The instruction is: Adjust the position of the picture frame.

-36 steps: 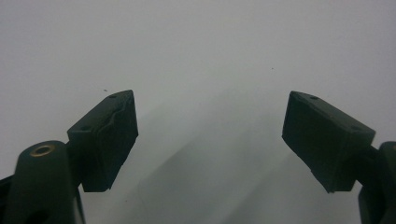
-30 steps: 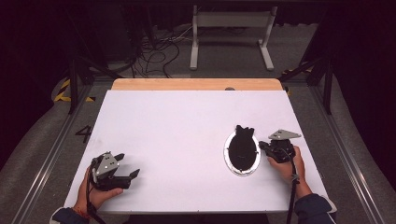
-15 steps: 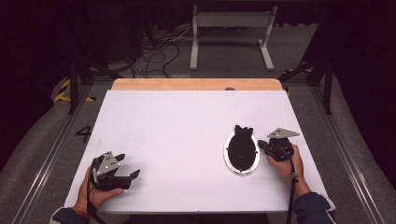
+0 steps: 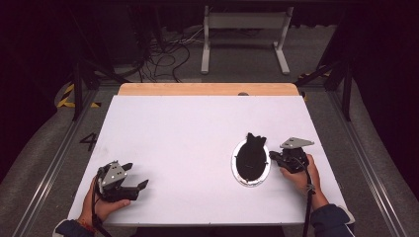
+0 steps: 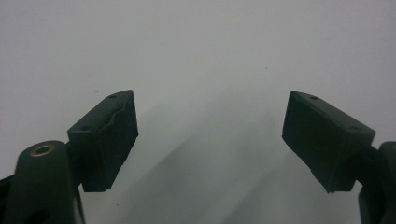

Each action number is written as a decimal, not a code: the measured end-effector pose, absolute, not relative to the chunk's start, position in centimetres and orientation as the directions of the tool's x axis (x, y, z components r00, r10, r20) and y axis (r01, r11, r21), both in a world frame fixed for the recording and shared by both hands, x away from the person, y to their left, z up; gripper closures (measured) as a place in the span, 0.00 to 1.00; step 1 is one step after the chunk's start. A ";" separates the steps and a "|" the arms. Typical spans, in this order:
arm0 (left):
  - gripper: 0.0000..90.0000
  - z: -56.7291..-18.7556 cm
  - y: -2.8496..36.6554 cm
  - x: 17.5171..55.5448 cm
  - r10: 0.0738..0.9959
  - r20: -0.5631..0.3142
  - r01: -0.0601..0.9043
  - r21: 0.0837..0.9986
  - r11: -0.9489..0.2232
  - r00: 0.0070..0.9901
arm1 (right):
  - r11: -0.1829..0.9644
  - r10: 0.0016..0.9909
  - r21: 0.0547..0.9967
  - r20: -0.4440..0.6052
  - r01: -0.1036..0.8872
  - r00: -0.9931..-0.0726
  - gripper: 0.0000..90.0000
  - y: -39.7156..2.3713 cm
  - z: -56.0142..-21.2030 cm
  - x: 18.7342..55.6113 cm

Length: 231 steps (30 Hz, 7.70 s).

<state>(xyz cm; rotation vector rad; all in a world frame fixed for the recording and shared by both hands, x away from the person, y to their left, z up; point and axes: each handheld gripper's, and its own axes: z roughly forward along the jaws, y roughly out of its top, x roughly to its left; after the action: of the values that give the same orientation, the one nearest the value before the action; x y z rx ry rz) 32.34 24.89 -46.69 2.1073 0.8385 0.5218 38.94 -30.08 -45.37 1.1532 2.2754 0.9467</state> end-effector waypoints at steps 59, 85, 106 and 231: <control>0.22 -46.1 19.1 34.2 0.613 0.056 0.346 0.783 -0.517 0.788 | 0.570 0.635 0.710 -0.061 0.414 -0.770 1.00 -23.0 -45.4 36.6; 0.21 -46.3 8.1 35.0 0.431 -0.025 0.292 0.771 -0.567 0.902 | 0.487 0.783 0.737 -0.130 0.469 -0.608 1.00 -24.6 -45.4 43.2; 0.19 -46.7 6.1 35.6 0.509 0.050 0.325 0.715 -0.619 0.860 | 0.554 0.719 0.709 -0.143 0.437 -0.680 1.00 -23.7 -45.4 42.6; 1.00 -45.9 9.1 39.1 0.437 0.056 0.283 0.687 -0.669 0.898 | 0.598 0.591 0.705 -0.068 0.380 -0.804 1.00 -22.2 -45.4 35.4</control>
<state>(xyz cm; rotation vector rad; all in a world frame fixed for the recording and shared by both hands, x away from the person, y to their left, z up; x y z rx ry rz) 39.15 9.05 -45.93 2.3443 0.5130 0.2803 35.44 -22.17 -45.40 0.7917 2.5338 1.0165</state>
